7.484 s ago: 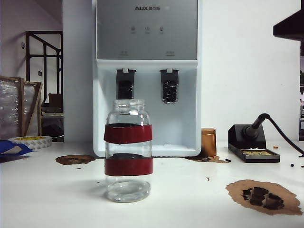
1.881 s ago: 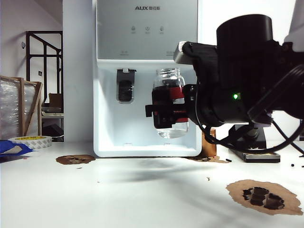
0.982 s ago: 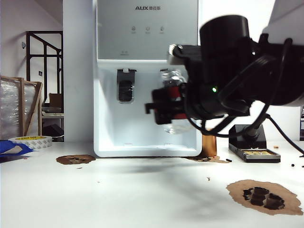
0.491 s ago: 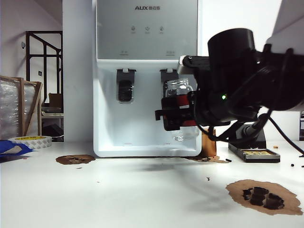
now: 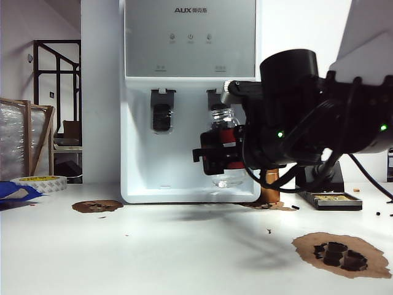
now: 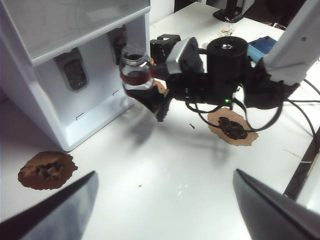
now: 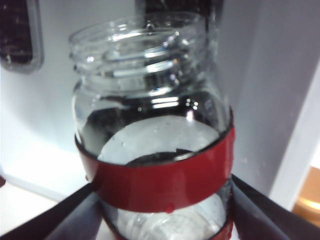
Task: Pick up the water bottle with two loops of red belts, then reach the front water dispenser and gently press the gray-black baffle horizontally to get a little water.
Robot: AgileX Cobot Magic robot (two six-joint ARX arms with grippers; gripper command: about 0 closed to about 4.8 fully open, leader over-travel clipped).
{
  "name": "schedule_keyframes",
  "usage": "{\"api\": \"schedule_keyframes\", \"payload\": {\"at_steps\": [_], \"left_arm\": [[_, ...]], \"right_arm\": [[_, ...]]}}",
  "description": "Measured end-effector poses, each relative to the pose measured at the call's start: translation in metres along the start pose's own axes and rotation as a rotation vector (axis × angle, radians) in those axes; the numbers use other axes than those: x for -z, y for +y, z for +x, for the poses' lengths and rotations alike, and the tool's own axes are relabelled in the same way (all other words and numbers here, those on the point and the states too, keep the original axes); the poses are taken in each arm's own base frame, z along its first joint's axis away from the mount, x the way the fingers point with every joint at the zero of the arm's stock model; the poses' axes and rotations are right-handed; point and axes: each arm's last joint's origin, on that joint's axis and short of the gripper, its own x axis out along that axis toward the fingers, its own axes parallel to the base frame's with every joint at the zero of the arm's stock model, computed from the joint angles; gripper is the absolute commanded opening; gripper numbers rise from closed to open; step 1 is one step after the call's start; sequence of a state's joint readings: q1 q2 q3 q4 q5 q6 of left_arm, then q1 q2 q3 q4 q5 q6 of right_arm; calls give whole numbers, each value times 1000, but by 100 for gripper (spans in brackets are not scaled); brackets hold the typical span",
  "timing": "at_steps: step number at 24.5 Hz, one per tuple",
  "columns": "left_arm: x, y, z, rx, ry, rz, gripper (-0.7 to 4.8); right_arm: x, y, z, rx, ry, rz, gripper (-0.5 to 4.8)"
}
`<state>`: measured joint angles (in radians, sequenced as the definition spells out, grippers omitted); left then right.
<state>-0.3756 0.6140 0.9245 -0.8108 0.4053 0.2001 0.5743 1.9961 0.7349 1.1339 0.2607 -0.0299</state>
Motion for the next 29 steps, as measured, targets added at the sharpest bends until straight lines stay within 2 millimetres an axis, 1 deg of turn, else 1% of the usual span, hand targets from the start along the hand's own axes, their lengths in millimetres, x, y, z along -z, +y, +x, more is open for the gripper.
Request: {"api": "schedule_keyframes", "payload": {"at_steps": [3, 6, 25, 29], "left_arm": [[0, 0, 0, 0, 0, 1, 434], [0, 0, 0, 0, 0, 3, 434], [0, 0, 0, 0, 0, 26, 433], [0, 0, 0, 0, 0, 26, 433]], "right_arm": [[-3, -4, 10, 13, -14, 2, 339], [-6, -5, 13, 20, -24, 2, 339], [-5, -5, 15, 21, -23, -11, 339], [-5, -8, 16, 28, -22, -10, 339]]}}
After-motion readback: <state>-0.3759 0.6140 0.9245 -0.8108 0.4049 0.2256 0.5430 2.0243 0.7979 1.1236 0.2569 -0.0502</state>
